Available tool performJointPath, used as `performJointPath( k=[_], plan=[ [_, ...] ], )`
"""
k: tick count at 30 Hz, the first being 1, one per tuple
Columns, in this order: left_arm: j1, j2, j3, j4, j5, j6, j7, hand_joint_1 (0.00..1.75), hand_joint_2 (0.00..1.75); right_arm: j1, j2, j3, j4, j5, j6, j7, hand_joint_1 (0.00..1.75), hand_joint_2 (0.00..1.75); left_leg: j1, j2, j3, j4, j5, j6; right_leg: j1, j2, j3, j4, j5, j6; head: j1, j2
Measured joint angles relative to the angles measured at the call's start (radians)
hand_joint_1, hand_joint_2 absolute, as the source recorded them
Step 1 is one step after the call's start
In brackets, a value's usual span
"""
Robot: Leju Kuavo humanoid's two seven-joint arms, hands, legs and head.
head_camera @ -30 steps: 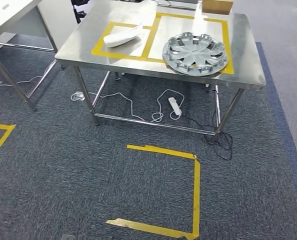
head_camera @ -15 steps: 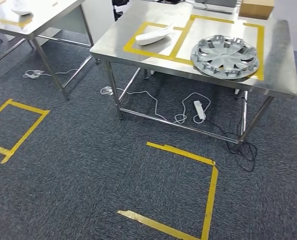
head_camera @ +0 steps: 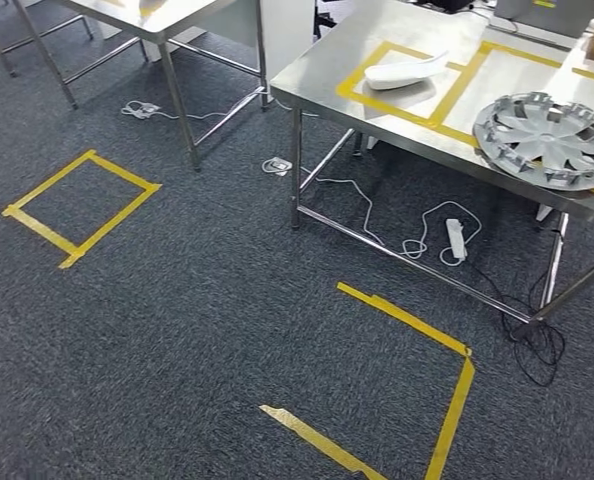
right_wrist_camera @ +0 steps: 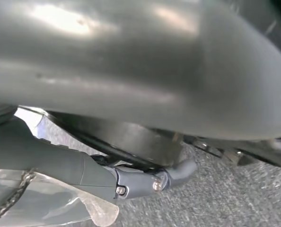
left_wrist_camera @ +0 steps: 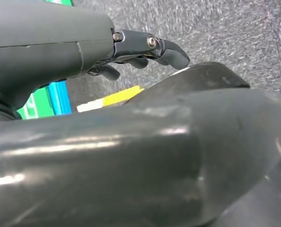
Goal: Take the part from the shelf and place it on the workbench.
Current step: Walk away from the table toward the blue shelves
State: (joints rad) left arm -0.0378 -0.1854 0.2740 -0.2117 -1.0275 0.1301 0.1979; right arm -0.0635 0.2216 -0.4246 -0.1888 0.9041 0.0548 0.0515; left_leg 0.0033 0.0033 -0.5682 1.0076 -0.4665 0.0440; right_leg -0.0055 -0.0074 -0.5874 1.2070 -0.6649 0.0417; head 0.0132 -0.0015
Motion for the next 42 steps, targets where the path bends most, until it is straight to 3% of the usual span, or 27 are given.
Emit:
performJointPath(
  k=[1, 2, 4, 6, 8, 10, 11, 13, 15, 17, 18, 19, 22, 23, 25, 26, 28, 30, 31, 32, 33, 34, 36, 37, 38, 40, 42],
  plan=[
    [0.0, 0.0, -0.004, 0.0, 0.0, 0.0, 0.0, 0.0, 0.0, -0.001, 0.0, 0.0, 0.0, 0.0, 0.0, 0.0, 0.0, 0.0, -0.002, -0.015, -0.003, 0.001, 0.003, 0.002, 0.0, 0.004, -0.027, 0.055, -0.014, -0.001, 0.0, 0.0],
    [0.0, 0.0, -0.007, 0.0, 0.0, -0.001, 0.0, 0.0, 0.0, -0.001, 0.0, 0.0, 0.0, 0.0, 0.0, 0.0, 0.0, 0.0, -0.003, -0.03, -0.005, 0.001, 0.005, 0.002, 0.0, 0.006, -0.037, 0.074, -0.007, -0.002, 0.0, 0.0],
    [0.002, 0.0, -0.01, 0.0, 0.0, -0.001, 0.0, 0.0, 0.0, -0.002, 0.0, 0.0, 0.0, 0.0, 0.0, 0.001, 0.0, 0.0, -0.003, -0.061, -0.006, 0.004, 0.007, -0.001, -0.001, 0.017, -0.001, -0.011, 0.06, -0.007, 0.0, 0.0],
    [0.001, -0.001, -0.013, 0.0, 0.0, -0.001, 0.0, 0.0, 0.0, -0.001, 0.0, 0.0, 0.0, 0.0, 0.001, 0.002, 0.0, 0.0, -0.004, -0.089, -0.011, 0.011, 0.01, -0.007, -0.006, 0.076, 0.06, -0.148, 0.116, -0.012, 0.0, 0.0],
    [-0.001, -0.001, -0.016, 0.0, -0.001, -0.002, 0.0, 0.0, 0.0, 0.001, 0.0, 0.0, 0.0, 0.0, 0.002, 0.003, 0.0, 0.0, -0.004, -0.113, -0.022, 0.014, 0.017, -0.02, -0.009, 0.117, 0.085, -0.209, 0.126, -0.015, -0.001, 0.0],
    [-0.001, -0.001, -0.019, 0.001, -0.001, -0.002, -0.001, 0.0, 0.0, 0.003, 0.001, 0.0, 0.0, 0.0, 0.002, 0.003, 0.0, 0.0, -0.001, -0.137, -0.033, 0.013, 0.026, -0.035, -0.009, 0.097, 0.087, -0.214, 0.13, -0.024, -0.001, 0.0],
    [0.0, -0.001, -0.02, 0.001, -0.002, -0.002, -0.001, 0.0, 0.0, 0.002, 0.001, 0.0, 0.0, 0.0, 0.002, 0.003, 0.0, 0.0, -0.001, -0.13, -0.038, 0.017, 0.025, -0.04, -0.01, 0.082, 0.089, -0.218, 0.135, -0.03, -0.001, 0.0],
    [0.0, 0.0, -0.022, 0.002, -0.004, -0.004, -0.001, 0.0, 0.0, 0.004, 0.003, 0.0, 0.0, 0.0, 0.001, 0.003, 0.0, 0.0, -0.004, -0.08, -0.064, 0.073, -0.013, -0.048, -0.013, 0.048, 0.092, -0.226, 0.143, -0.04, -0.007, 0.0],
    [-0.001, 0.001, -0.025, 0.002, -0.009, -0.008, -0.001, 0.0, 0.0, 0.009, 0.004, -0.001, 0.0, 0.0, -0.001, 0.003, 0.0, 0.0, -0.003, -0.028, -0.118, 0.201, -0.083, -0.057, -0.01, 0.011, 0.092, -0.227, 0.144, -0.044, -0.013, 0.0],
    [-0.001, 0.003, -0.027, 0.002, -0.016, -0.009, -0.001, 0.0, 0.0, 0.012, 0.003, -0.001, 0.0, -0.001, -0.003, 0.003, 0.0, 0.0, 0.002, -0.015, -0.148, 0.288, -0.112, -0.064, -0.008, -0.026, 0.091, -0.226, 0.142, -0.044, -0.013, 0.0],
    [-0.001, 0.004, -0.028, 0.002, -0.018, -0.01, -0.001, 0.0, 0.0, 0.011, 0.003, -0.002, 0.0, -0.002, -0.004, 0.004, 0.0, 0.0, 0.004, -0.012, -0.135, 0.275, -0.098, -0.065, -0.008, -0.042, 0.091, -0.226, 0.142, -0.043, -0.013, 0.0],
    [-0.001, 0.005, -0.028, 0.002, -0.022, -0.01, 0.0, 0.0, 0.0, 0.011, 0.003, -0.002, 0.0, -0.003, -0.004, 0.004, 0.0, 0.0, 0.005, -0.004, -0.103, 0.222, -0.07, -0.066, -0.008, -0.055, 0.093, -0.226, 0.14, -0.041, -0.013, 0.0],
    [-0.001, 0.006, -0.032, 0.002, -0.029, -0.014, 0.0, 0.0, 0.0, 0.009, 0.003, -0.003, 0.0, -0.004, -0.004, 0.003, 0.0, 0.0, -0.001, 0.062, -0.002, 0.035, -0.013, -0.055, -0.001, -0.085, 0.098, -0.224, 0.134, -0.03, -0.014, 0.0],
    [0.0, 0.006, -0.034, 0.002, -0.031, -0.016, 0.0, 0.0, 0.0, 0.009, 0.003, -0.003, 0.0, -0.004, -0.005, 0.003, 0.0, 0.0, -0.004, 0.075, 0.007, 0.013, -0.013, -0.048, 0.002, -0.093, 0.099, -0.223, 0.132, -0.025, -0.014, 0.0],
    [0.002, 0.005, -0.037, 0.003, -0.032, -0.016, 0.0, 0.0, 0.0, 0.009, 0.003, -0.004, 0.0, -0.005, -0.005, 0.003, 0.0, 0.0, -0.008, 0.06, 0.002, 0.009, -0.014, -0.032, 0.005, -0.11, 0.102, -0.226, 0.129, -0.015, -0.013, 0.0],
    [0.003, 0.005, -0.038, 0.003, -0.032, -0.017, 0.0, 0.0, 0.0, 0.009, 0.003, -0.004, 0.0, -0.005, -0.006, 0.003, 0.0, 0.0, -0.006, 0.05, 0.001, 0.007, -0.012, -0.025, 0.003, -0.103, 0.101, -0.224, 0.124, -0.009, -0.011, 0.0],
    [0.003, 0.005, -0.04, 0.003, -0.032, -0.017, 0.0, 0.0, 0.0, 0.008, 0.003, -0.005, -0.001, -0.005, -0.006, 0.001, 0.0, 0.0, -0.003, 0.028, -0.001, 0.003, -0.006, -0.011, 0.001, -0.056, 0.075, -0.169, 0.084, 0.0, -0.007, 0.0],
    [0.001, 0.004, -0.043, 0.003, -0.033, -0.018, 0.0, 0.0, 0.0, 0.006, 0.003, -0.005, -0.001, -0.006, -0.006, -0.002, 0.0, 0.0, -0.005, 0.006, -0.005, 0.002, -0.002, -0.002, 0.0, -0.007, 0.009, -0.031, 0.015, 0.0, -0.003, 0.0],
    [0.001, 0.004, -0.043, 0.003, -0.034, -0.019, 0.0, 0.0, 0.0, 0.005, 0.003, -0.005, -0.001, -0.007, -0.006, -0.002, 0.0, 0.0, -0.007, -0.007, -0.007, 0.003, -0.001, 0.001, 0.0, 0.001, -0.025, 0.038, -0.01, -0.001, -0.002, 0.0],
    [0.002, 0.004, -0.043, 0.003, -0.034, -0.02, 0.0, 0.0, 0.0, 0.003, 0.003, -0.005, -0.001, -0.007, -0.006, -0.002, 0.0, 0.0, -0.009, -0.021, -0.007, 0.003, -0.001, 0.002, 0.001, 0.003, -0.045, 0.077, -0.015, -0.003, -0.002, 0.0],
    [0.003, 0.004, -0.044, 0.003, -0.034, -0.022, 0.0, 0.0, 0.0, 0.003, 0.003, -0.005, -0.001, -0.007, -0.006, -0.002, 0.0, 0.0, -0.01, -0.036, -0.007, 0.004, 0.0, 0.002, 0.001, 0.006, -0.048, 0.076, 0.002, -0.006, -0.002, 0.0],
    [0.003, 0.004, -0.044, 0.003, -0.034, -0.023, 0.0, 0.0, 0.0, 0.002, 0.003, -0.005, -0.001, -0.007, -0.006, -0.002, 0.0, 0.0, -0.011, -0.052, -0.006, 0.005, 0.0, 0.002, 0.001, 0.01, -0.032, 0.035, 0.036, -0.009, -0.002, 0.0],
    [0.002, 0.003, -0.045, 0.003, -0.035, -0.023, 0.0, 0.0, 0.0, 0.003, 0.003, -0.005, -0.001, -0.007, -0.005, 0.0, 0.0, 0.0, -0.012, -0.081, -0.007, 0.009, 0.0, 0.0, -0.001, 0.049, 0.025, -0.101, 0.11, -0.015, -0.002, 0.0],
    [0.001, 0.002, -0.047, 0.003, -0.036, -0.024, 0.0, 0.0, 0.0, 0.003, 0.003, -0.005, -0.001, -0.007, -0.004, 0.0, 0.0, 0.0, -0.013, -0.094, -0.01, 0.013, 0.001, -0.003, -0.003, 0.07, 0.049, -0.158, 0.128, -0.017, -0.002, 0.0],
    [0.0, 0.001, -0.049, 0.003, -0.038, -0.025, 0.0, 0.0, 0.0, 0.004, 0.003, -0.005, -0.001, -0.007, -0.003, 0.001, 0.0, 0.0, -0.013, -0.105, -0.015, 0.015, 0.003, -0.008, -0.004, 0.085, 0.064, -0.192, 0.134, -0.018, -0.002, 0.0],
    [0.001, 0.0, -0.052, 0.004, -0.041, -0.026, 0.001, 0.0, 0.0, 0.004, 0.004, -0.005, 0.0, -0.007, -0.003, 0.001, 0.0, 0.0, -0.011, -0.127, -0.025, 0.016, 0.009, -0.021, -0.004, 0.08, 0.074, -0.208, 0.131, -0.021, -0.002, 0.0],
    [0.002, -0.001, -0.052, 0.004, -0.043, -0.026, 0.002, 0.0, 0.0, 0.004, 0.005, -0.005, 0.0, -0.006, -0.003, 0.001, 0.0, 0.0, -0.012, -0.109, -0.034, 0.03, 0.001, -0.031, -0.006, 0.056, 0.08, -0.213, 0.137, -0.031, -0.004, 0.0]
  ],
)
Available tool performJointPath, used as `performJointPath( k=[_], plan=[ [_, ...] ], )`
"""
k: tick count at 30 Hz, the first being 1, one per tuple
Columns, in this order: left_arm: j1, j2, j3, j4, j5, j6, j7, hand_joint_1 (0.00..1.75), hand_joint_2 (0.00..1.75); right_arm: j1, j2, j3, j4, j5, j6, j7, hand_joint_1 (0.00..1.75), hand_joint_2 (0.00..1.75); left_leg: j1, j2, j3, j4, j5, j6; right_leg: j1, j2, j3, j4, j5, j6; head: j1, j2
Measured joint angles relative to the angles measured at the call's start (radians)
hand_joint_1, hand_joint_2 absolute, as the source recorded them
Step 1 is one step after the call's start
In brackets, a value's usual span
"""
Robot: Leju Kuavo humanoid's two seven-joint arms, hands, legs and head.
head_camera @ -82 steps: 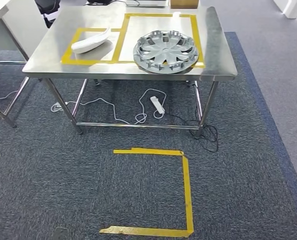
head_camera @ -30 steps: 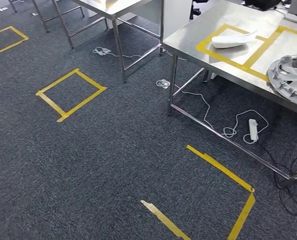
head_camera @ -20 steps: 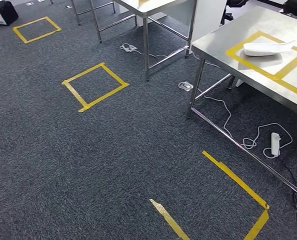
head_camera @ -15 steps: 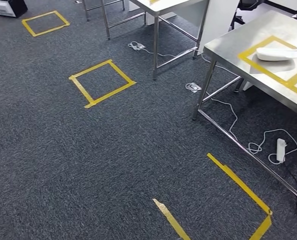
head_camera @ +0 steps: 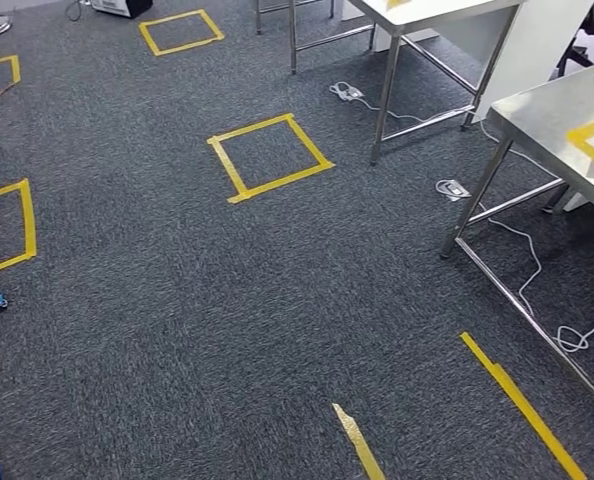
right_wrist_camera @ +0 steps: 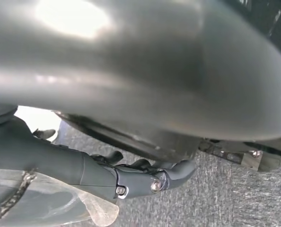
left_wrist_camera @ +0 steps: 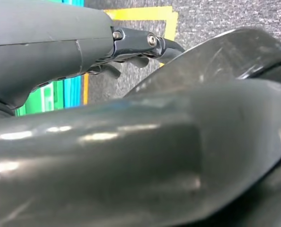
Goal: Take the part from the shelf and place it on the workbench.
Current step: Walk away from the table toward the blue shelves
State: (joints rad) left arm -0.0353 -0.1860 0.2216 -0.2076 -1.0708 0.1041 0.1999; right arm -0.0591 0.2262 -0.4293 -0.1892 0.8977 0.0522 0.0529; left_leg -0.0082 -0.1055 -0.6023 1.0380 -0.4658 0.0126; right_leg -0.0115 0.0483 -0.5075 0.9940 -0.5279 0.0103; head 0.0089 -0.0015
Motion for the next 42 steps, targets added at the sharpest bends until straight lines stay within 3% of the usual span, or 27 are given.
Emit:
performJointPath(
  k=[1, 3, 5, 6, 8, 9, 10, 12, 14, 16, 18, 20, 21, 22, 23, 25, 27, 29, 31, 33, 34, 36, 40, 41, 42],
  plan=[
    [-0.001, 0.0, 0.0, 0.0, -0.001, 0.0, 0.0, 0.0, 0.0, 0.001, 0.0, 0.0, 0.0, 0.0, 0.0, 0.0, 0.0, 0.0, -0.001, 0.026, -0.013, 0.03, -0.02, -0.005, -0.001, -0.015, 0.003, -0.004, 0.002, -0.006, -0.003, 0.0],
    [-0.002, 0.001, 0.0, 0.0, -0.001, 0.0, 0.0, 0.0, 0.0, 0.005, 0.001, 0.0, 0.0, 0.0, -0.001, 0.001, 0.0, 0.0, 0.0, 0.076, -0.066, 0.148, -0.083, -0.014, 0.0, -0.047, 0.007, -0.007, 0.0, -0.013, -0.007, 0.0],
    [-0.004, 0.003, 0.0, 0.0, -0.001, 0.001, 0.0, 0.0, 0.0, 0.008, 0.0, -0.001, 0.0, 0.0, -0.002, 0.001, 0.0, 0.0, 0.004, 0.086, -0.111, 0.258, -0.124, -0.022, 0.001, -0.08, 0.008, -0.006, -0.003, -0.016, -0.007, 0.0],
    [-0.004, 0.003, 0.0, 0.0, -0.001, 0.001, 0.0, 0.0, 0.0, 0.008, 0.0, -0.002, 0.0, 0.0, -0.002, 0.002, 0.0, 0.0, 0.005, 0.088, -0.111, 0.267, -0.118, -0.025, 0.002, -0.095, 0.009, -0.006, -0.005, -0.015, -0.008, 0.0],
    [-0.004, 0.004, 0.0, 0.0, -0.002, 0.001, 0.0, 0.0, 0.0, 0.007, -0.001, -0.003, 0.0, 0.001, -0.003, 0.002, 0.0, 0.0, 0.008, 0.107, -0.055, 0.174, -0.059, -0.026, 0.002, -0.12, 0.016, -0.006, -0.01, -0.011, -0.008, 0.0],
    [-0.004, 0.004, 0.0, 0.0, -0.002, 0.001, 0.0, 0.0, 0.0, 0.007, -0.001, -0.003, 0.0, 0.001, -0.002, 0.002, 0.0, 0.0, 0.006, 0.134, -0.018, 0.107, -0.033, -0.025, 0.003, -0.131, 0.017, -0.006, -0.014, -0.007, -0.008, 0.0],
    [-0.004, 0.003, 0.0, 0.0, -0.003, 0.001, 0.001, 0.0, 0.0, 0.007, -0.001, -0.004, 0.0, 0.001, -0.002, 0.002, 0.0, 0.0, 0.003, 0.162, 0.013, 0.046, -0.019, -0.021, 0.006, -0.14, 0.02, -0.005, -0.019, -0.001, -0.009, 0.0],
    [-0.004, 0.001, 0.0, 0.0, -0.006, 0.0, 0.001, 0.0, 0.0, 0.007, -0.001, -0.005, 0.0, 0.001, -0.002, 0.002, 0.0, 0.0, -0.006, 0.192, 0.033, -0.004, -0.021, -0.006, 0.014, -0.162, 0.021, -0.003, -0.026, 0.01, -0.007, 0.0],
    [-0.001, -0.001, -0.001, 0.0, -0.007, 0.0, 0.001, 0.0, 0.0, 0.006, -0.001, -0.007, -0.001, 0.002, -0.003, 0.003, 0.0, 0.0, -0.005, 0.171, 0.03, -0.011, -0.021, 0.01, 0.015, -0.182, 0.025, -0.003, -0.033, 0.019, -0.003, 0.0],
    [0.0, -0.001, -0.001, 0.0, -0.009, 0.0, 0.001, 0.0, 0.0, 0.004, -0.001, -0.008, -0.001, 0.002, -0.003, 0.002, 0.0, 0.0, -0.001, 0.145, 0.031, -0.016, -0.018, 0.022, 0.012, -0.144, 0.013, 0.032, -0.061, 0.028, 0.003, 0.0],
    [-0.003, -0.002, -0.001, 0.0, -0.01, -0.001, 0.001, 0.0, 0.0, 0.001, 0.0, -0.008, -0.001, 0.002, -0.002, 0.0, 0.0, 0.0, 0.001, 0.121, 0.031, -0.018, -0.016, 0.032, 0.01, -0.078, -0.043, 0.147, -0.118, 0.032, 0.008, 0.0],
    [-0.004, -0.003, -0.001, 0.0, -0.012, -0.004, 0.001, 0.0, 0.0, -0.001, -0.001, -0.009, -0.001, 0.002, -0.001, -0.002, 0.0, 0.0, 0.0, 0.093, 0.031, -0.018, -0.016, 0.035, 0.009, -0.055, -0.114, 0.275, -0.157, 0.032, 0.008, 0.0],
    [-0.003, -0.003, -0.001, 0.0, -0.013, -0.005, 0.001, 0.0, 0.0, -0.003, -0.001, -0.009, -0.001, 0.002, 0.0, -0.002, 0.0, 0.0, -0.001, 0.078, 0.032, -0.018, -0.016, 0.036, 0.01, -0.052, -0.133, 0.298, -0.15, 0.03, 0.009, 0.0],
    [-0.003, -0.003, -0.001, 0.0, -0.014, -0.005, 0.002, 0.0, 0.0, -0.004, -0.001, -0.009, -0.001, 0.002, 0.0, -0.001, 0.0, 0.0, -0.001, 0.062, 0.034, -0.017, -0.016, 0.036, 0.01, -0.048, -0.133, 0.281, -0.122, 0.027, 0.009, 0.0],
    [-0.003, -0.003, -0.001, 0.0, -0.016, -0.006, 0.002, 0.0, 0.0, -0.004, -0.001, -0.009, -0.001, 0.003, 0.0, -0.001, 0.0, 0.0, -0.001, 0.047, 0.037, -0.017, -0.017, 0.035, 0.01, -0.04, -0.115, 0.227, -0.079, 0.024, 0.009, 0.0],
    [-0.004, -0.005, -0.001, 0.0, -0.018, -0.006, 0.004, 0.0, 0.0, -0.002, -0.001, -0.009, -0.001, 0.003, 0.0, 0.001, 0.0, 0.0, -0.001, 0.018, 0.038, -0.016, -0.017, 0.033, 0.007, 0.005, -0.065, 0.093, -0.007, 0.015, 0.009, 0.0],
    [-0.004, -0.007, -0.001, 0.0, -0.019, -0.007, 0.004, 0.0, 0.0, -0.001, -0.001, -0.01, -0.001, 0.003, 0.0, 0.002, 0.0, 0.0, 0.001, -0.005, 0.031, -0.015, -0.015, 0.024, 0.006, 0.038, -0.032, 0.021, 0.009, 0.008, 0.01, 0.0],
    [-0.003, -0.008, -0.001, 0.0, -0.018, -0.007, 0.004, 0.0, 0.0, -0.002, 0.0, -0.01, 0.0, 0.004, 0.0, 0.002, 0.0, 0.0, 0.004, -0.024, 0.024, -0.017, -0.011, 0.01, 0.006, 0.026, -0.021, 0.006, 0.007, 0.002, 0.012, 0.0],
    [-0.002, -0.007, -0.001, 0.0, -0.018, -0.007, 0.004, 0.0, 0.0, -0.001, 0.001, -0.01, 0.0, 0.004, 0.0, 0.002, 0.0, 0.0, 0.003, 0.005, 0.013, 0.005, -0.026, 0.0, 0.004, 0.0, -0.012, -0.009, 0.014, -0.008, 0.01, 0.0],
    [-0.003, -0.006, -0.001, 0.0, -0.019, -0.006, 0.004, 0.0, 0.0, 0.003, 0.001, -0.011, 0.0, 0.005, -0.001, 0.003, 0.0, 0.0, 0.002, 0.061, -0.029, 0.099, -0.079, -0.01, 0.003, -0.033, -0.002, -0.019, 0.015, -0.015, 0.008, 0.0],
    [-0.004, -0.005, 0.0, 0.0, -0.019, -0.006, 0.004, 0.0, 0.0, 0.006, 0.001, -0.011, 0.0, 0.006, -0.002, 0.003, 0.0, 0.0, 0.003, 0.075, -0.058, 0.164, -0.109, -0.015, 0.004, -0.05, 0.001, -0.019, 0.012, -0.018, 0.007, 0.0],
    [-0.005, -0.003, 0.0, 0.0, -0.019, -0.005, 0.003, 0.0, 0.0, 0.008, 0.001, -0.012, 0.0, 0.006, -0.003, 0.004, 0.0, 0.0, 0.006, 0.082, -0.097, 0.249, -0.144, -0.021, 0.004, -0.071, 0.003, -0.019, 0.009, -0.019, 0.008, 0.0],
    [-0.005, -0.002, 0.0, 0.0, -0.019, -0.005, 0.002, 0.0, 0.0, 0.009, 0.001, -0.012, 0.0, 0.006, -0.004, 0.005, 0.0, 0.0, 0.008, 0.083, -0.105, 0.267, -0.145, -0.024, 0.004, -0.081, 0.004, -0.019, 0.007, -0.018, 0.008, 0.0],
    [-0.006, -0.001, 0.0, 0.0, -0.019, -0.005, 0.001, 0.0, 0.0, 0.008, 0.001, -0.012, 0.0, 0.006, -0.005, 0.006, 0.0, 0.0, 0.01, 0.084, -0.1, 0.261, -0.134, -0.026, 0.004, -0.089, 0.006, -0.019, 0.005, -0.017, 0.008, 0.0],
    [-0.005, -0.001, 0.0, 0.0, -0.019, -0.005, 0.001, 0.0, 0.0, 0.008, 0.001, -0.013, 0.0, 0.006, -0.006, 0.007, 0.0, 0.0, 0.014, 0.104, -0.067, 0.198, -0.098, -0.031, 0.004, -0.104, 0.012, -0.018, -0.001, -0.012, 0.007, 0.0]
  ],
)
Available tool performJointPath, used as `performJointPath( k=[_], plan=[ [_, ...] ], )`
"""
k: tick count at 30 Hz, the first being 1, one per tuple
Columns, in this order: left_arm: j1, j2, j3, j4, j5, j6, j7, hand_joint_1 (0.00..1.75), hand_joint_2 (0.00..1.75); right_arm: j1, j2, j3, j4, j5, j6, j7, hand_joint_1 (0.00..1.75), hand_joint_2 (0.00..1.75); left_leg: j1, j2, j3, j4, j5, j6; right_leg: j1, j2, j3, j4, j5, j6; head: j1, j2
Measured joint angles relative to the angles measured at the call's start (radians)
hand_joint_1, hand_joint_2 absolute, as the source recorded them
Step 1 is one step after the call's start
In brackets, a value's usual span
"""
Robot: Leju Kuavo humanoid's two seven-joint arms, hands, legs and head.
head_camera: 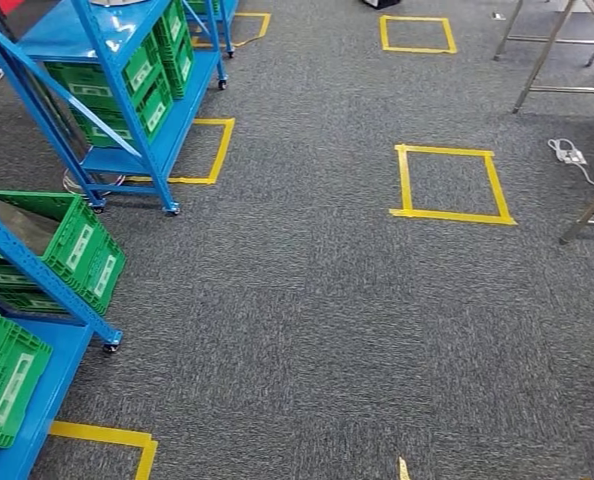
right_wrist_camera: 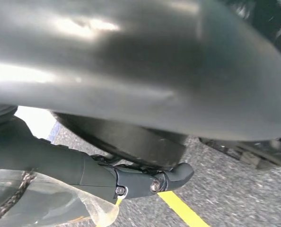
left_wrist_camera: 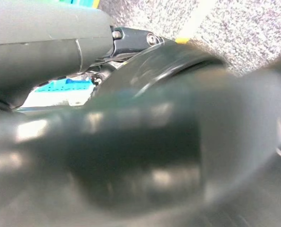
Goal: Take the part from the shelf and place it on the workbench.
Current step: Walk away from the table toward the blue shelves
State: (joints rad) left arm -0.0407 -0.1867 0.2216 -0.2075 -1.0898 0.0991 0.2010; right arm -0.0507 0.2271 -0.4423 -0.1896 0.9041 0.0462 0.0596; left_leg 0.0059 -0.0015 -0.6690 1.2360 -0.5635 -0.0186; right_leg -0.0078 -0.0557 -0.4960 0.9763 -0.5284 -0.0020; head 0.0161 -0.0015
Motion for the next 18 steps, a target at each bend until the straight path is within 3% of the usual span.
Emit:
performJointPath(
  k=[3, 4, 6, 8, 9, 10, 11, 12, 14, 15, 17, 18],
  plan=[
    [0.003, -0.005, 0.0, 0.0, -0.002, -0.001, 0.001, 0.0, 0.0, -0.003, -0.001, -0.002, 0.0, 0.0, -0.004, 0.001, 0.0, 0.0, -0.002, 0.064, 0.092, -0.197, 0.076, 0.019, 0.01, -0.063, 0.017, 0.008, -0.026, 0.028, 0.001, 0.0],
    [0.004, -0.007, 0.0, 0.0, -0.002, -0.001, 0.001, 0.0, 0.0, -0.004, -0.002, -0.002, 0.0, 0.001, -0.004, 0.001, 0.0, 0.0, -0.005, 0.059, 0.091, -0.202, 0.072, 0.032, 0.012, -0.065, 0.016, 0.013, -0.035, 0.036, 0.002, 0.0],
    [0.003, -0.008, 0.0, 0.0, -0.003, -0.001, 0.001, 0.0, 0.0, -0.006, -0.002, -0.002, 0.0, 0.001, -0.005, 0.001, 0.0, 0.0, -0.003, 0.034, 0.091, -0.204, 0.074, 0.045, 0.007, -0.021, -0.009, 0.065, -0.07, 0.043, 0.007, 0.0],
    [0.0, -0.01, -0.001, 0.0, -0.007, -0.001, 0.001, 0.0, 0.0, -0.007, -0.002, -0.002, 0.0, 0.002, -0.005, 0.0, 0.0, 0.0, -0.004, 0.011, 0.091, -0.204, 0.074, 0.055, 0.005, 0.033, -0.079, 0.2, -0.131, 0.044, 0.015, 0.0],
    [0.0, -0.011, -0.001, 0.0, -0.009, -0.001, 0.001, 0.0, 0.0, -0.009, -0.002, -0.002, 0.0, 0.002, -0.005, 0.0, 0.0, 0.0, -0.006, -0.003, 0.091, -0.204, 0.073, 0.057, 0.006, 0.044, -0.118, 0.27, -0.152, 0.042, 0.016, 0.0],
    [0.0, -0.011, -0.001, 0.0, -0.01, -0.001, 0.001, 0.0, 0.0, -0.009, -0.002, -0.002, 0.0, 0.002, -0.005, 0.0, 0.0, 0.0, -0.008, -0.017, 0.092, -0.204, 0.072, 0.059, 0.007, 0.049, -0.147, 0.314, -0.155, 0.038, 0.017, 0.0],
    [0.0, -0.011, -0.001, 0.0, -0.01, 0.0, 0.001, 0.0, 0.0, -0.01, -0.002, -0.002, 0.0, 0.002, -0.005, 0.0, 0.0, 0.0, -0.011, -0.033, 0.095, -0.204, 0.072, 0.06, 0.008, 0.053, -0.158, 0.319, -0.137, 0.033, 0.017, 0.0],
    [0.0, -0.011, 0.0, 0.0, -0.011, 0.0, 0.001, 0.0, 0.0, -0.01, -0.002, -0.002, 0.0, 0.003, -0.005, 0.001, 0.0, 0.0, -0.013, -0.05, 0.097, -0.204, 0.071, 0.061, 0.01, 0.06, -0.15, 0.28, -0.099, 0.026, 0.017, 0.0],
    [0.0, -0.014, 0.0, 0.0, -0.011, 0.0, 0.001, 0.0, 0.0, -0.009, -0.002, -0.002, 0.0, 0.003, -0.004, 0.003, 0.0, 0.0, -0.015, -0.08, 0.101, -0.204, 0.07, 0.061, 0.013, 0.1, -0.102, 0.147, -0.015, 0.011, 0.016, 0.0],
    [0.0, -0.015, 0.0, 0.0, -0.011, 0.0, 0.001, 0.0, 0.0, -0.008, -0.002, -0.002, 0.0, 0.003, -0.004, 0.003, 0.0, 0.0, -0.014, -0.095, 0.1, -0.203, 0.07, 0.059, 0.014, 0.122, -0.079, 0.09, 0.01, 0.006, 0.016, 0.0],
    [0.001, -0.017, 0.0, 0.0, -0.011, 0.001, 0.001, 0.0, 0.0, -0.006, -0.002, -0.002, 0.0, 0.003, -0.004, 0.004, 0.0, 0.0, -0.01, -0.118, 0.093, -0.203, 0.073, 0.051, 0.014, 0.144, -0.057, 0.047, 0.014, 0.001, 0.017, 0.0],
    [0.002, -0.017, 0.0, 0.0, -0.011, 0.002, 0.001, 0.0, 0.0, -0.006, -0.002, -0.002, 0.0, 0.004, -0.004, 0.004, 0.0, 0.0, -0.008, -0.129, 0.089, -0.204, 0.076, 0.045, 0.015, 0.135, -0.052, 0.038, 0.014, 0.0, 0.019, 0.0]
  ],
)
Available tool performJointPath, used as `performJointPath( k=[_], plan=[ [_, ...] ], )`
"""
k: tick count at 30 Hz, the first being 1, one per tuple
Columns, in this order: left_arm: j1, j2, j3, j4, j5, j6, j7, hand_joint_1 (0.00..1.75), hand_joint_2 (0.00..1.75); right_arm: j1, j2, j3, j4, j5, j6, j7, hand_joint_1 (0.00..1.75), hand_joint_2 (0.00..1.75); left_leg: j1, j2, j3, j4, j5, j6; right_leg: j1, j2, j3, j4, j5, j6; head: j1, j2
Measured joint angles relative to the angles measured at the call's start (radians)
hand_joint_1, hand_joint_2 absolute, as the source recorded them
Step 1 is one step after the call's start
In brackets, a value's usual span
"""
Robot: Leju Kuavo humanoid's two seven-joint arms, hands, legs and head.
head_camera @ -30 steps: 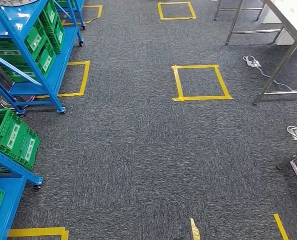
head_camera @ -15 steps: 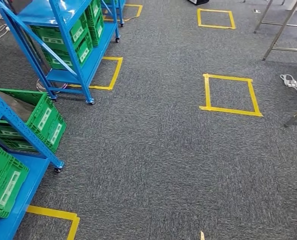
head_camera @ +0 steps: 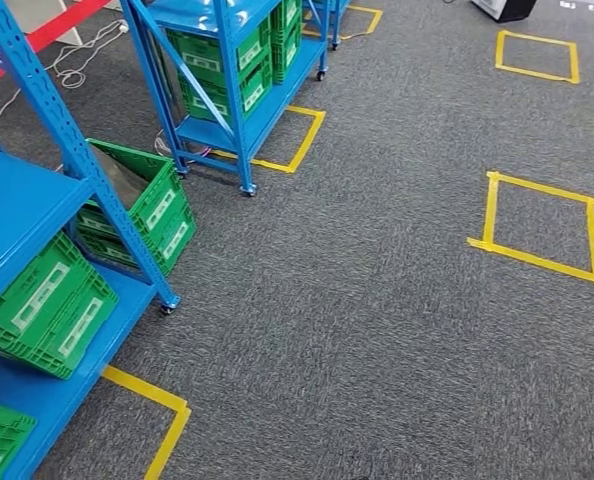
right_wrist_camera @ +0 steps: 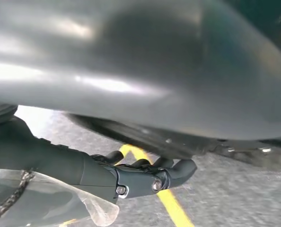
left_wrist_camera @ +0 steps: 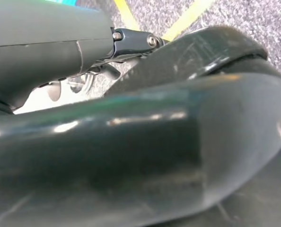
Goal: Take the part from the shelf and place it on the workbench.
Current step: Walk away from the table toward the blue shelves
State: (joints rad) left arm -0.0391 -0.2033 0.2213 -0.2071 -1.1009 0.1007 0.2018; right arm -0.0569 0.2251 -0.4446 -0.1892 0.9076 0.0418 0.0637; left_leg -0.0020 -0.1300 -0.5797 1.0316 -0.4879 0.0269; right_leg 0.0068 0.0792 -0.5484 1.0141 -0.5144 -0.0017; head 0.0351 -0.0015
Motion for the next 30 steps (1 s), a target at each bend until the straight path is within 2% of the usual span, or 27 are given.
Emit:
performJointPath(
  k=[1, 3, 5, 6, 7, 8, 9, 10, 12, 13, 14, 16, 17, 18, 20, 21, 22, 23, 24, 25, 26, 27, 28, 29, 30],
  plan=[
    [0.0, 0.0, 0.0, 0.0, 0.0, 0.0, 0.0, 0.0, 0.0, -0.001, 0.001, 0.0, 0.0, 0.0, 0.0, 0.0, 0.0, 0.0, 0.0, -0.001, -0.002, 0.001, -0.001, -0.005, -0.002, -0.012, 0.004, -0.008, 0.001, -0.001, 0.001, 0.0],
    [0.0, 0.002, 0.0, 0.0, 0.0, 0.0, 0.0, 0.0, 0.0, 0.0, 0.003, 0.0, 0.0, 0.001, 0.0, 0.0, 0.0, 0.0, -0.005, 0.039, -0.014, 0.031, -0.025, -0.015, -0.007, -0.039, 0.016, -0.027, 0.005, -0.005, -0.002, 0.0],
    [-0.001, 0.004, 0.0, 0.0, 0.0, 0.0, 0.0, 0.0, 0.0, 0.003, 0.003, 0.0, 0.0, 0.002, 0.0, -0.001, 0.0, 0.0, -0.006, 0.094, -0.058, 0.132, -0.083, -0.024, -0.008, -0.071, 0.026, -0.036, 0.005, -0.009, -0.006, 0.0],
    [-0.001, 0.006, 0.0, 0.0, 0.0, 0.0, 0.0, 0.0, 0.0, 0.005, 0.003, 0.0, 0.0, 0.002, 0.0, -0.001, 0.0, 0.0, -0.004, 0.105, -0.085, 0.192, -0.109, -0.029, -0.008, -0.088, 0.028, -0.036, 0.002, -0.01, -0.006, 0.0],
    [-0.002, 0.007, 0.0, 0.0, 0.0, 0.0, 0.0, 0.0, 0.0, 0.006, 0.003, -0.001, 0.0, 0.003, 0.0, -0.001, 0.0, 0.0, -0.001, 0.109, -0.104, 0.237, -0.121, -0.034, -0.008, -0.105, 0.03, -0.036, -0.001, -0.009, -0.006, 0.0],
    [-0.002, 0.009, 0.0, 0.0, -0.001, 0.0, -0.001, 0.0, 0.0, 0.006, 0.003, -0.001, 0.0, 0.004, 0.0, -0.001, 0.0, 0.0, 0.002, 0.112, -0.107, 0.248, -0.114, -0.039, -0.009, -0.12, 0.033, -0.035, -0.004, -0.008, -0.006, 0.0],
    [-0.002, 0.01, 0.0, 0.0, -0.002, 0.0, -0.001, 0.0, 0.0, 0.006, 0.003, -0.001, 0.0, 0.006, 0.0, -0.001, 0.0, 0.0, 0.006, 0.118, -0.09, 0.221, -0.088, -0.043, -0.01, -0.134, 0.037, -0.034, -0.008, -0.005, -0.006, 0.0],
    [-0.002, 0.012, 0.0, 0.0, -0.004, 0.0, -0.001, 0.0, 0.0, 0.006, 0.003, -0.002, 0.0, 0.008, 0.0, -0.001, 0.0, 0.0, 0.009, 0.132, -0.058, 0.161, -0.05, -0.047, -0.012, -0.146, 0.043, -0.032, -0.012, -0.002, -0.006, 0.0],
    [-0.002, 0.011, 0.0, 0.0, -0.009, 0.0, -0.001, 0.0, 0.0, 0.006, 0.002, -0.003, 0.0, 0.011, 0.0, -0.003, 0.0, 0.0, 0.007, 0.179, 0.002, 0.041, -0.007, -0.049, -0.01, -0.166, 0.05, -0.027, -0.023, 0.009, -0.009, 0.0],
    [-0.001, 0.011, 0.0, 0.0, -0.012, -0.001, -0.001, 0.0, 0.0, 0.005, 0.002, -0.004, 0.0, 0.012, 0.0, -0.004, 0.0, 0.0, 0.004, 0.196, 0.017, 0.008, -0.002, -0.044, -0.007, -0.176, 0.052, -0.025, -0.027, 0.015, -0.009, 0.0],
    [0.0, 0.01, 0.0, 0.0, -0.013, -0.001, -0.001, 0.0, 0.0, 0.004, 0.002, -0.004, 0.0, 0.013, 0.0, -0.005, 0.0, 0.0, 0.0, 0.203, 0.019, -0.002, -0.008, -0.037, -0.004, -0.185, 0.053, -0.024, -0.03, 0.02, -0.009, 0.0],
    [0.003, 0.009, 0.0, 0.0, -0.015, -0.001, -0.001, 0.0, 0.0, 0.002, 0.002, -0.005, 0.0, 0.014, 0.0, -0.007, 0.0, 0.0, -0.001, 0.184, 0.015, -0.005, -0.007, -0.019, -0.003, -0.202, 0.055, -0.023, -0.036, 0.029, -0.005, 0.0],
    [0.004, 0.008, 0.0, 0.0, -0.016, -0.001, -0.001, 0.0, 0.0, 0.0, 0.002, -0.006, 0.0, 0.014, 0.0, -0.007, 0.0, 0.0, 0.001, 0.173, 0.014, -0.006, -0.006, -0.012, -0.005, -0.191, 0.052, -0.015, -0.045, 0.034, -0.002, 0.0],
    [0.003, 0.008, 0.0, 0.0, -0.017, 0.0, -0.001, 0.0, 0.0, -0.001, 0.002, -0.006, 0.0, 0.014, 0.0, -0.008, 0.0, 0.0, 0.003, 0.161, 0.013, -0.007, -0.004, -0.006, -0.007, -0.169, 0.04, 0.011, -0.063, 0.038, 0.0, 0.0],
    [0.0, 0.007, 0.0, 0.0, -0.018, 0.0, -0.001, 0.0, 0.0, -0.002, 0.002, -0.006, 0.0, 0.014, 0.001, -0.011, 0.0, 0.0, 0.005, 0.14, 0.012, -0.009, -0.002, 0.003, -0.01, -0.11, -0.015, 0.125, -0.122, 0.043, 0.006, 0.0],
    [-0.001, 0.007, 0.0, 0.0, -0.018, 0.0, -0.001, 0.0, 0.0, -0.003, 0.002, -0.006, 0.0, 0.014, 0.001, -0.012, 0.0, 0.0, 0.004, 0.128, 0.012, -0.009, -0.002, 0.005, -0.011, -0.095, -0.052, 0.197, -0.149, 0.043, 0.006, 0.0],
    [-0.001, 0.006, 0.0, 0.0, -0.018, 0.0, -0.001, 0.0, 0.0, -0.004, 0.002, -0.006, 0.0, 0.014, 0.002, -0.012, 0.0, 0.0, 0.004, 0.116, 0.013, -0.009, -0.002, 0.006, -0.01, -0.089, -0.083, 0.254, -0.162, 0.042, 0.007, 0.0],
    [-0.001, 0.006, 0.0, 0.0, -0.019, 0.0, -0.001, 0.0, 0.0, -0.005, 0.002, -0.006, 0.0, 0.014, 0.002, -0.012, 0.0, 0.0, 0.003, 0.101, 0.014, -0.008, -0.002, 0.007, -0.01, -0.085, -0.101, 0.278, -0.156, 0.04, 0.007, 0.0],
    [-0.001, 0.006, 0.0, 0.0, -0.019, 0.0, -0.001, 0.0, 0.0, -0.005, 0.002, -0.006, 0.0, 0.014, 0.002, -0.012, 0.0, 0.0, 0.002, 0.085, 0.016, -0.008, -0.003, 0.007, -0.01, -0.081, -0.101, 0.261, -0.129, 0.037, 0.007, 0.0],
    [-0.001, 0.006, 0.0, 0.0, -0.02, 0.0, -0.001, 0.0, 0.0, -0.005, 0.002, -0.006, 0.0, 0.014, 0.002, -0.012, 0.0, 0.0, 0.002, 0.069, 0.018, -0.008, -0.003, 0.006, -0.01, -0.073, -0.084, 0.208, -0.087, 0.033, 0.007, 0.0],
    [-0.001, 0.006, 0.0, 0.0, -0.02, 0.0, -0.001, 0.0, 0.0, -0.005, 0.002, -0.006, 0.0, 0.015, 0.003, -0.012, 0.0, 0.0, 0.003, 0.054, 0.02, -0.008, -0.003, 0.006, -0.011, -0.053, -0.058, 0.137, -0.046, 0.028, 0.007, 0.0],
    [-0.002, 0.006, 0.0, 0.0, -0.021, 0.0, -0.001, 0.0, 0.0, -0.005, 0.002, -0.006, 0.0, 0.015, 0.003, -0.011, 0.0, 0.0, 0.002, 0.039, 0.02, -0.007, -0.004, 0.004, -0.013, -0.028, -0.033, 0.074, -0.016, 0.024, 0.006, 0.0],
    [-0.002, 0.006, 0.0, 0.0, -0.021, 0.0, -0.001, 0.0, 0.0, -0.004, 0.002, -0.006, 0.0, 0.015, 0.004, -0.011, 0.0, 0.0, 0.002, 0.026, 0.017, -0.006, -0.003, 0.0, -0.014, -0.007, -0.012, 0.028, -0.003, 0.022, 0.006, 0.0],
    [-0.002, 0.005, 0.0, 0.0, -0.021, 0.001, -0.001, 0.0, 0.0, -0.003, 0.002, -0.006, 0.0, 0.015, 0.005, -0.011, 0.0, 0.0, 0.004, 0.015, 0.013, -0.006, -0.002, -0.005, -0.016, 0.007, -0.001, 0.006, -0.003, 0.02, 0.006, 0.0],
    [-0.001, 0.005, 0.0, 0.0, -0.021, 0.001, -0.001, 0.0, 0.0, -0.003, 0.002, -0.006, 0.0, 0.016, 0.006, -0.011, 0.0, 0.0, 0.004, 0.004, 0.009, -0.007, 0.001, -0.012, -0.016, 0.007, 0.004, -0.001, -0.006, 0.018, 0.006, 0.0]
  ],
)
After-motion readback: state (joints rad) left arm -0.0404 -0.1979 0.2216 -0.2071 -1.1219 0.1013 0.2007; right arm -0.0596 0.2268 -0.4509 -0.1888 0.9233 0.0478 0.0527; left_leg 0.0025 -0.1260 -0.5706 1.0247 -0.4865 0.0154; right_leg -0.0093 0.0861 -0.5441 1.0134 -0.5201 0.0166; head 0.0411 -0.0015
